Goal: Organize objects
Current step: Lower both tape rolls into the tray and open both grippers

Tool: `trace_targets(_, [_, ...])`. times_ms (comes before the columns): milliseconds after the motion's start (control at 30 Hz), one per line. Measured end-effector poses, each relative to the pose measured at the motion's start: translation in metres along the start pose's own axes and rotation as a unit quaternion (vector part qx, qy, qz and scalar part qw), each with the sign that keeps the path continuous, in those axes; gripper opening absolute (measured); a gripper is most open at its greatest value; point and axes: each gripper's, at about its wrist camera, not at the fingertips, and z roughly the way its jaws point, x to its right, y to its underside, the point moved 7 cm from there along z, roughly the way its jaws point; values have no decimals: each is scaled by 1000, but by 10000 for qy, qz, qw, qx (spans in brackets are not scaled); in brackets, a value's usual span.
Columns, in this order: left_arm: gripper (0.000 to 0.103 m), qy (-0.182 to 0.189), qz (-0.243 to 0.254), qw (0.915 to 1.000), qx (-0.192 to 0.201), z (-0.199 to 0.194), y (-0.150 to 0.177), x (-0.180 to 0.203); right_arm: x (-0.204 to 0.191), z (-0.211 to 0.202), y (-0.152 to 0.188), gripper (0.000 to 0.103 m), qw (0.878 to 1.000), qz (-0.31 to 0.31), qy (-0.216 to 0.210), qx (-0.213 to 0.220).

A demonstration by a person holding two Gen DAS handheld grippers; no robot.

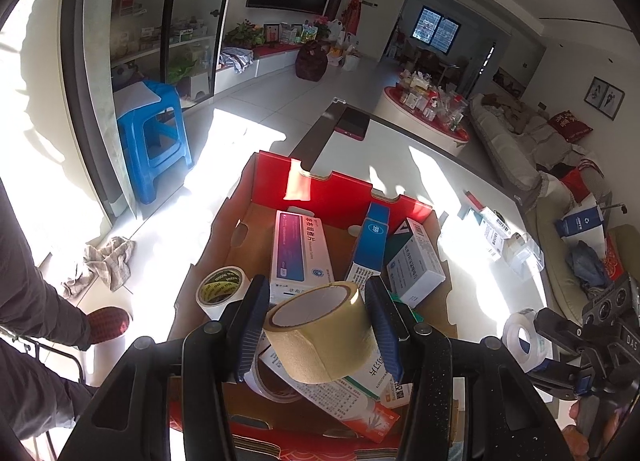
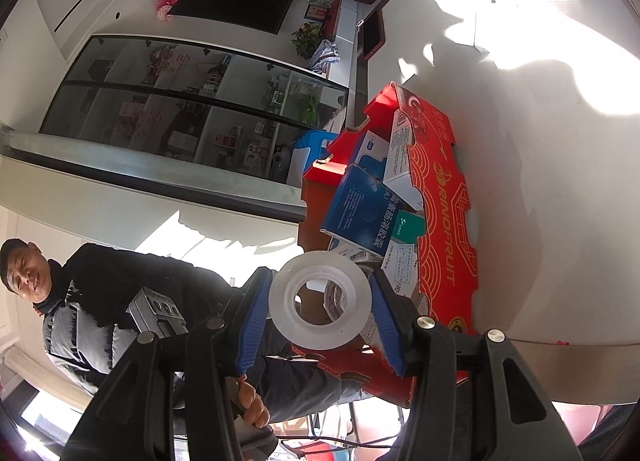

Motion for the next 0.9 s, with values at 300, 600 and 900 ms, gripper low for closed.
trace_targets(300, [53, -8, 2, 10000, -10, 0, 0, -1, -3, 9, 4, 50, 10000, 1, -18, -97])
trace_targets(600, [53, -35, 12, 10000, -28, 4, 0, -3, -5, 22, 9, 50, 9998, -30, -6, -214])
trace_targets(900, [54, -4, 27, 9995, -303, 36, 3, -6, 1, 52, 12, 50, 9988, -48, 199, -454])
